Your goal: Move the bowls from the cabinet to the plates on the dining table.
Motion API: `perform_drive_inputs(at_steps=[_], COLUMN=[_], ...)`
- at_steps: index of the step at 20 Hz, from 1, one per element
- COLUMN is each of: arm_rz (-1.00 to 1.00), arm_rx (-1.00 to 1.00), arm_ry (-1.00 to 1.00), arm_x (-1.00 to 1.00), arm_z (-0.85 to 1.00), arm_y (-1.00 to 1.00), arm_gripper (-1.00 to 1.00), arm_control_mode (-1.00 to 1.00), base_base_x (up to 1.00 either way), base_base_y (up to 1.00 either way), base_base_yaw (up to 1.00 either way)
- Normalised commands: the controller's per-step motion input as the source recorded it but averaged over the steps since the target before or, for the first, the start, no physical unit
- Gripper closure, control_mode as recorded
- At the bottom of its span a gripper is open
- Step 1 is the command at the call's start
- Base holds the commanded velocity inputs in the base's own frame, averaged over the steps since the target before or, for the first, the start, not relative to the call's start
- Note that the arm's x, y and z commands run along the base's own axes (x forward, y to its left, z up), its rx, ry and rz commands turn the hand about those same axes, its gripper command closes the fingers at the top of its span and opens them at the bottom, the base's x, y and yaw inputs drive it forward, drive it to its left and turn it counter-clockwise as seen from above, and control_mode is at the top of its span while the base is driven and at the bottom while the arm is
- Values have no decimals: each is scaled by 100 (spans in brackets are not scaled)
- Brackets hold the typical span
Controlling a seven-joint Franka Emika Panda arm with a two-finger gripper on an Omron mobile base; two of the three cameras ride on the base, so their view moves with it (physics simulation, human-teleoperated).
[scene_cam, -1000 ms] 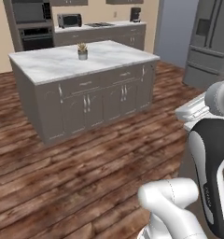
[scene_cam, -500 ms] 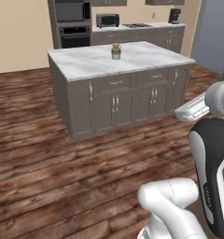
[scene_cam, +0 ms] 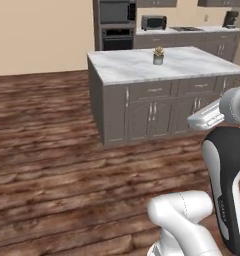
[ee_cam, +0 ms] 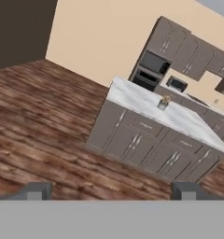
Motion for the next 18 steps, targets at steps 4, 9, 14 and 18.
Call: perform_drive_inputs(at_steps=[4, 9, 14, 18], arm_rz=[0, 0, 0, 0], arm_rx=[0, 0, 0, 0], arm_ry=[0, 0, 0, 0], arm_x=[0, 0, 0, 0], arm_z=[0, 0, 0, 0], arm_y=[0, 0, 0, 0], arm_gripper=[-100, -100, -100, -100], arm_control_mode=[100, 100, 100, 100], base_base_x=[27, 24, 21, 13], base_base_y=[36, 47, 50, 56], base_base_yaw=[30, 28, 27, 28])
